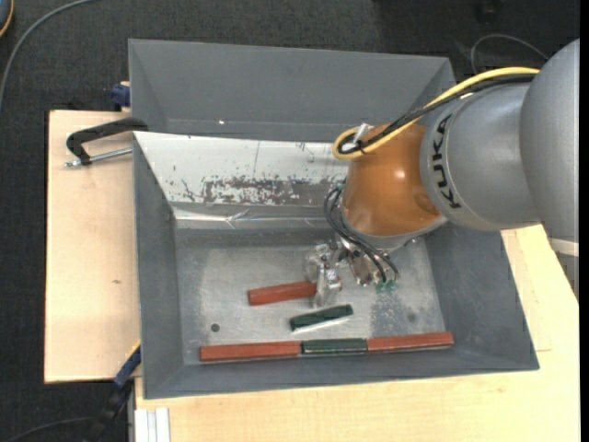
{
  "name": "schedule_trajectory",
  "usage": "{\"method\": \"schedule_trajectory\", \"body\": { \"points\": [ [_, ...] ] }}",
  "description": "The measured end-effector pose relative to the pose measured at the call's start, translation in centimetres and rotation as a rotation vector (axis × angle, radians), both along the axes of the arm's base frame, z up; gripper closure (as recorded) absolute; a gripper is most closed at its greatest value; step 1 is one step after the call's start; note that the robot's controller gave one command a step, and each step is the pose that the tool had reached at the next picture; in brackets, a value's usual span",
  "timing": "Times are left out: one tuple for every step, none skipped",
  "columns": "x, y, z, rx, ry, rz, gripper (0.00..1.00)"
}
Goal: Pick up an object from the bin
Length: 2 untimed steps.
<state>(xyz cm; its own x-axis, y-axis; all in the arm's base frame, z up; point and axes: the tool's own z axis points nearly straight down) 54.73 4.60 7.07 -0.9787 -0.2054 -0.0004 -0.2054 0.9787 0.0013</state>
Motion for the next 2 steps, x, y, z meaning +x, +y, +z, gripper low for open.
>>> {"method": "schedule_trajectory", "body": {
  "points": [
    [1.0, 2.0, 11.8, 0.0, -0.013, 0.257, 1.0],
    [2.4, 11.3, 23.0, 0.001, -0.015, 0.609, 1.0]
  ]
}}
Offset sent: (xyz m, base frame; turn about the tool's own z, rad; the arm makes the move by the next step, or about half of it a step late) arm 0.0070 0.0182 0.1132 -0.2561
